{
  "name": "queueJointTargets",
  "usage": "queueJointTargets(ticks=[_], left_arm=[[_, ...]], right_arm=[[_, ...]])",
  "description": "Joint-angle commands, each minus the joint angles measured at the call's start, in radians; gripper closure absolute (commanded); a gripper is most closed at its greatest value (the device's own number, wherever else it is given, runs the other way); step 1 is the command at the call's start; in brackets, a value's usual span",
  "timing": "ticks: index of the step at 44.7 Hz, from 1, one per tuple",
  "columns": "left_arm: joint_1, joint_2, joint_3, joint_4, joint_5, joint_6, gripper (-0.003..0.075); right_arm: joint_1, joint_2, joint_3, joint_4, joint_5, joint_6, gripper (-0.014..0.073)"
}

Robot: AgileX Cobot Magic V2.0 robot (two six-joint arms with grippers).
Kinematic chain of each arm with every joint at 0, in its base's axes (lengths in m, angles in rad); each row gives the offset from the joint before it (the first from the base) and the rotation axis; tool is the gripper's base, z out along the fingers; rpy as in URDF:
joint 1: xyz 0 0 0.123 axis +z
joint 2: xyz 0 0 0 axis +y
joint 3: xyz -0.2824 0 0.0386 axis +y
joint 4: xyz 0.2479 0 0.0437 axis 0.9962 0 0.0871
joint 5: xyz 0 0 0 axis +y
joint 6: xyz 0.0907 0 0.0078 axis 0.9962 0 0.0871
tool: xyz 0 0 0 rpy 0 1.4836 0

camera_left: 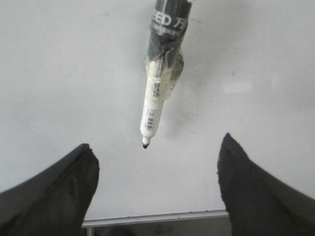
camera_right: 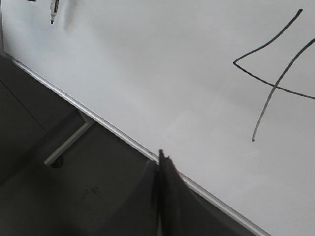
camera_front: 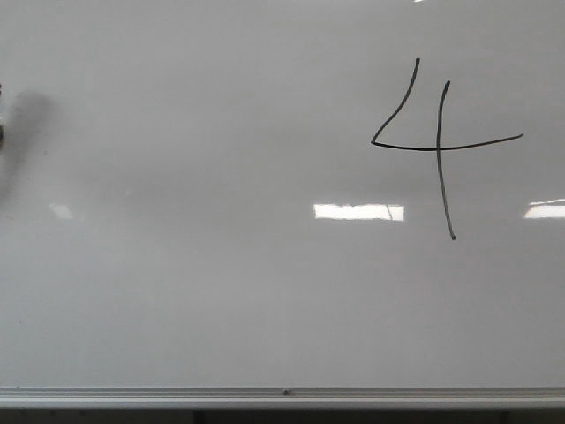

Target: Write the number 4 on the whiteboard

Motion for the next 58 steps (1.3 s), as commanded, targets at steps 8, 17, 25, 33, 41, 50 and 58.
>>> queueJointTargets(ticks=[8, 17, 25, 33, 41, 50, 58], left_arm=[[-0.002, -0.415, 0.199, -0.013, -0.148, 0.000, 0.0402], [-0.002, -0.751, 0.344, -0.013, -0.167, 0.000, 0.0587], [-0.002, -0.990, 0.413, -0.013, -0.167, 0.000, 0.0742], [-0.002, -1.124, 0.418, -0.013, -0.177, 0.000, 0.0741], [-0.002, -1.150, 0.419, -0.013, -0.180, 0.000, 0.0741], [-0.002, -1.150, 0.420, -0.013, -0.177, 0.000, 0.0741], [-0.002, -1.150, 0.420, -0.013, -0.177, 0.000, 0.0741]], right_arm=[[-0.007, -0.005, -0.023, 0.032, -0.048, -0.001, 0.0657], [-0.007, -0.005, -0.023, 0.032, -0.048, -0.001, 0.0657], [-0.007, -0.005, -0.023, 0.032, -0.048, -0.001, 0.0657], [-0.007, -0.005, -0.023, 0.032, -0.048, -0.001, 0.0657], [-0.007, -0.005, -0.023, 0.032, -0.048, -0.001, 0.0657], [-0.007, -0.005, -0.023, 0.032, -0.047, -0.001, 0.0657], [-0.007, -0.005, -0.023, 0.032, -0.047, -0.001, 0.0657]])
